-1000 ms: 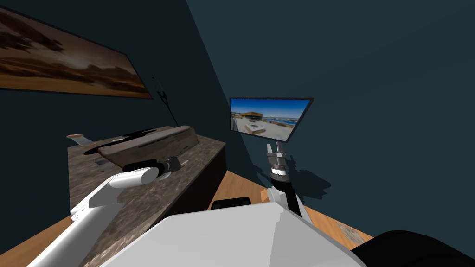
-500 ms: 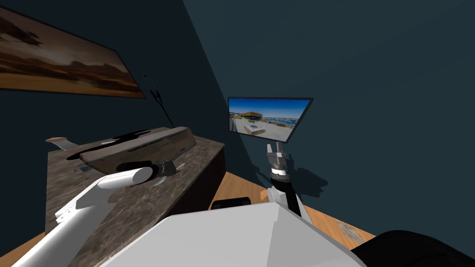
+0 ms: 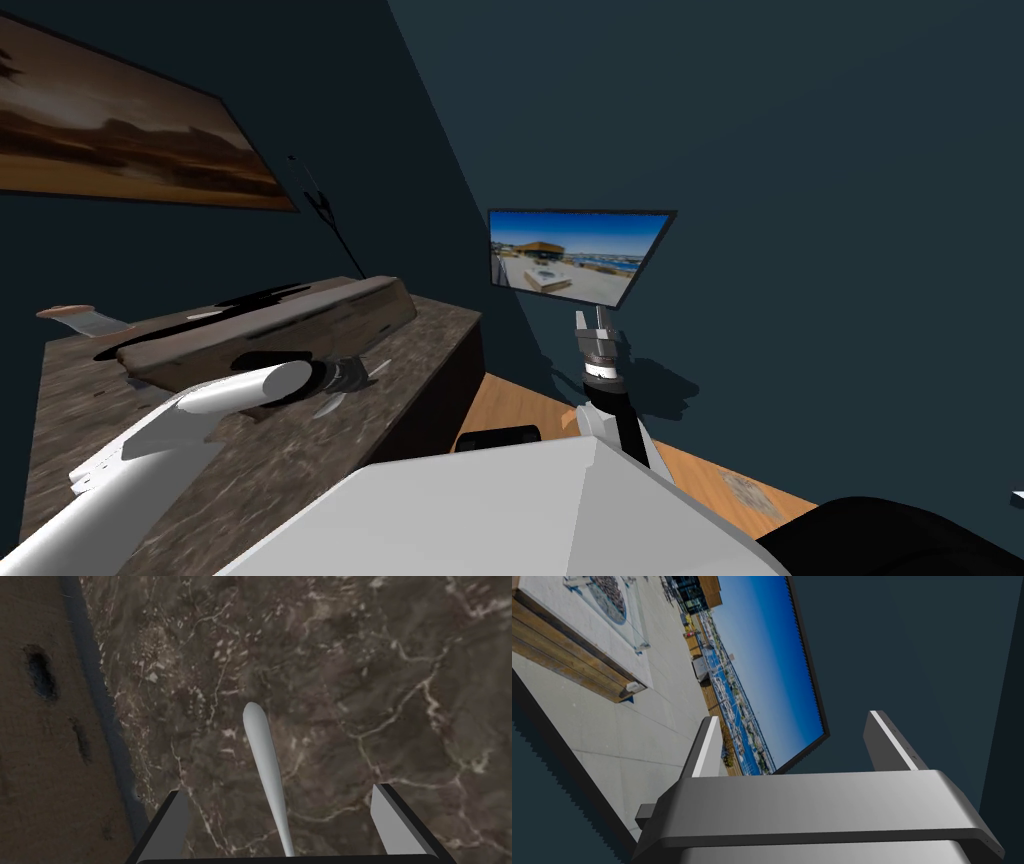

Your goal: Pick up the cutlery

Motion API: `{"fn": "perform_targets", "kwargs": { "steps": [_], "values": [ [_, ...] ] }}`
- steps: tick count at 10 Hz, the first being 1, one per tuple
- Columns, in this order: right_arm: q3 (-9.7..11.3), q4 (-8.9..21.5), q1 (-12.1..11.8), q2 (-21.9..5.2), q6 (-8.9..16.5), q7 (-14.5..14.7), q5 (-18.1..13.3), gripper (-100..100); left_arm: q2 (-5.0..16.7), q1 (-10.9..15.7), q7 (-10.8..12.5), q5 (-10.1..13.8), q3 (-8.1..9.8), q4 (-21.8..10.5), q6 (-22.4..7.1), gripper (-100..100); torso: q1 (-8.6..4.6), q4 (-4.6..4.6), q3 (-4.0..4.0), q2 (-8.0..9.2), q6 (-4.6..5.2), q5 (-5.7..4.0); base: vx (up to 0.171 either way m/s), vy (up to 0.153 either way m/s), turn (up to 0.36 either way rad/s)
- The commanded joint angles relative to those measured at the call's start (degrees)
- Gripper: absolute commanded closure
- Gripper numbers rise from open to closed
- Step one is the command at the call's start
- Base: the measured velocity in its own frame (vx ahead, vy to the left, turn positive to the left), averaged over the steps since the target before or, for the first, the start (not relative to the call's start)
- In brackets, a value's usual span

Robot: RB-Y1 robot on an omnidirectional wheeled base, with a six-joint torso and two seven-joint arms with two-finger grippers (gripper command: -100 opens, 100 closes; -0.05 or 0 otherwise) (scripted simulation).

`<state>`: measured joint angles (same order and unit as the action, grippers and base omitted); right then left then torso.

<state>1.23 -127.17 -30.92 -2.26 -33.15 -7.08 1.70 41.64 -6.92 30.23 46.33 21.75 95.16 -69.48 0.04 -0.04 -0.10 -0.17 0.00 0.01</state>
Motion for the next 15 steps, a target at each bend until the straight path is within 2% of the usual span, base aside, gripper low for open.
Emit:
{"fn": "perform_targets", "kwargs": {
  "steps": [1,2,3,4,8,10,11,12,13,14,15],
  "values": [
    [0.0,0.0,0.0,0.0,0.0,0.0,0.0,0,1.5,-0.5,1.5,2.2,0.91,-2.0,-2.9,-100,0.0,0.0,0.0,0.0,0.0,0.0,0.072,0.018,-0.094],
    [0.0,0.0,0.0,0.0,0.0,0.0,0.0,0,1.5,-0.5,1.5,2.2,0.91,-2.0,-3.9,-100,0.02,-0.01,-0.04,-0.07,0.0,0.01,0.053,0.014,-0.031],
    [0.0,0.0,0.0,0.0,0.0,0.0,0.0,0,2.5,-0.8,2.5,3.5,1.45,-3.3,-5.9,-100,0.0,-0.01,-0.02,-0.03,-0.01,0.01,0.042,0.009,-0.053],
    [0.0,0.0,0.0,0.0,0.0,0.0,0.0,0,2.5,-0.8,2.5,3.5,1.45,-3.3,-6.1,-100,-0.01,0.0,0.0,0.0,-0.01,0.0,0.031,0.011,-0.032],
    [0.0,0.0,0.0,0.0,0.0,0.0,0.0,0,6.1,-1.9,5.4,7.5,2.96,-7.1,-12.7,-100,-0.01,-0.02,-0.04,-0.07,0.0,0.0,0.055,0.015,-0.065],
    [0.0,0.0,0.0,0.0,0.0,0.0,0.0,0,7.4,-2.3,6.2,8.6,3.33,-8.2,-14.6,-100,0.02,0.0,-0.01,0.0,-0.01,0.01,0.035,0.021,-0.041],
    [0.0,0.0,0.0,0.0,0.0,0.0,0.0,0,6.9,-2.2,6.1,8.2,3.16,-7.7,-13.9,-100,0.0,0.01,0.03,0.06,-0.01,0.01,0.01,0.007,-0.005],
    [0.0,0.0,0.0,0.0,0.0,0.0,0.0,0,7.0,-2.2,6.2,8.2,3.18,-7.7,-14.2,0,-0.04,0.02,0.06,0.12,-0.02,0.0,0.0,0.0,0.0],
    [0.0,0.0,0.0,0.0,0.0,0.0,0.0,0,7.2,-1.2,3.3,7.5,5.24,-10.6,-14.3,-100,-0.07,0.03,0.09,0.16,-0.02,0.0,0.059,-0.041,0.109],
    [0.0,0.0,0.0,0.0,0.0,0.0,0.0,0,7.2,-1.2,1.9,7.5,5.24,-11.6,-14.3,-100,-0.19,0.01,0.01,0.01,-0.05,-0.03,0.083,-0.061,0.075],
    [0.0,0.0,0.0,0.0,0.0,0.0,0.0,0,7.2,-1.2,1.5,7.5,5.24,-11.6,-14.3,-100,-0.28,-0.02,-0.05,-0.08,-0.02,-0.05,0.053,-0.039,-0.002]
  ]
}}
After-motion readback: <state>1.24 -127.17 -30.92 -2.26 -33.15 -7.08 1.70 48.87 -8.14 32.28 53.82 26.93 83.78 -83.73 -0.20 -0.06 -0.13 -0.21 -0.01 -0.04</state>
